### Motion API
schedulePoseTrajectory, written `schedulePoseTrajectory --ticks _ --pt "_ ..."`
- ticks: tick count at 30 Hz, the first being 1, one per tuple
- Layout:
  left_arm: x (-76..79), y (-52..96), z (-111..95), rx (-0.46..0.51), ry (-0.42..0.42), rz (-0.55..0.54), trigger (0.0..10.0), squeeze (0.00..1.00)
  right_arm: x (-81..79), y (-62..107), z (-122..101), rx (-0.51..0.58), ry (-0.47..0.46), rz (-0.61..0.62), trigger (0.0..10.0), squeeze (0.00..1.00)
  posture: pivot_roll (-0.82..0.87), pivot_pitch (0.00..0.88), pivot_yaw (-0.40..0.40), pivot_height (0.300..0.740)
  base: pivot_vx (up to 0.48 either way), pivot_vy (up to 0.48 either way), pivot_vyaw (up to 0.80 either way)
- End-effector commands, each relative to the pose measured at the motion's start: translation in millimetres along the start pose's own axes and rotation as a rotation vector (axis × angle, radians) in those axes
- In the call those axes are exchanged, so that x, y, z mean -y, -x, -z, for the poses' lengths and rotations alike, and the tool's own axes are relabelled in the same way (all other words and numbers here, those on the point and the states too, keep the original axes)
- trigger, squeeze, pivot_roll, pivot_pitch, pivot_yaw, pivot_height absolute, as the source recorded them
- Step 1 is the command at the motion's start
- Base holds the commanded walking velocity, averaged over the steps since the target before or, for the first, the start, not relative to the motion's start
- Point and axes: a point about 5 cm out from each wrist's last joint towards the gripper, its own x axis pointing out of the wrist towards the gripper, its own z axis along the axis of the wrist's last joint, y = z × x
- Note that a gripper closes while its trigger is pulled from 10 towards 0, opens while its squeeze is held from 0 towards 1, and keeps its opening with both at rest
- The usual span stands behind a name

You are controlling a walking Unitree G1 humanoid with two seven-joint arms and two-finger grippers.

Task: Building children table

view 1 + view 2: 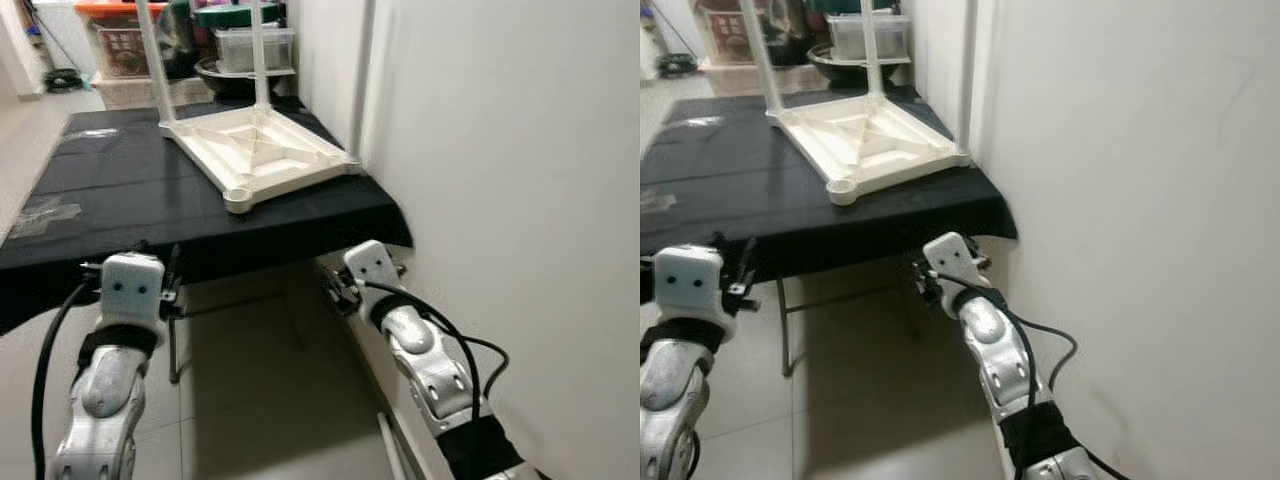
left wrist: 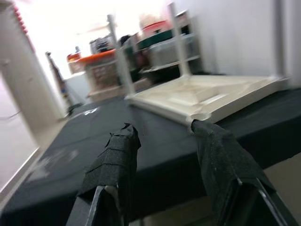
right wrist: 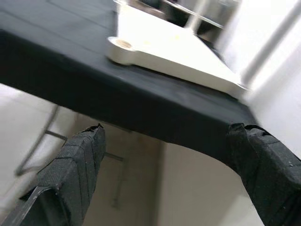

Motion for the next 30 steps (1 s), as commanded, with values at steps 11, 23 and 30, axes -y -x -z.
schedulePoseTrajectory --ticks 11,23,30 --pt "3.6 -0.6 2.9 -0.009 0.009 0.015 10.0 0.0 -2.8 1.3 4.3 -0.011 0.005 -0.023 10.0 0.0 -0.06 0.0 -0.067 0.74 0.196 0.0 0.0" --pt "8.7 -2.7 1.6 0.001 0.02 0.027 10.0 0.0 -1.6 0.4 2.4 -0.003 0.017 -0.02 10.0 0.0 -0.07 0.0 -0.065 0.74 0.276 0.0 0.43" --pt "10.7 -3.6 1.6 0.005 0.022 0.035 10.0 0.0 -0.3 0.7 3.5 -0.005 0.029 -0.018 10.0 0.0 -0.07 0.0 -0.064 0.74 0.275 0.0 0.46"
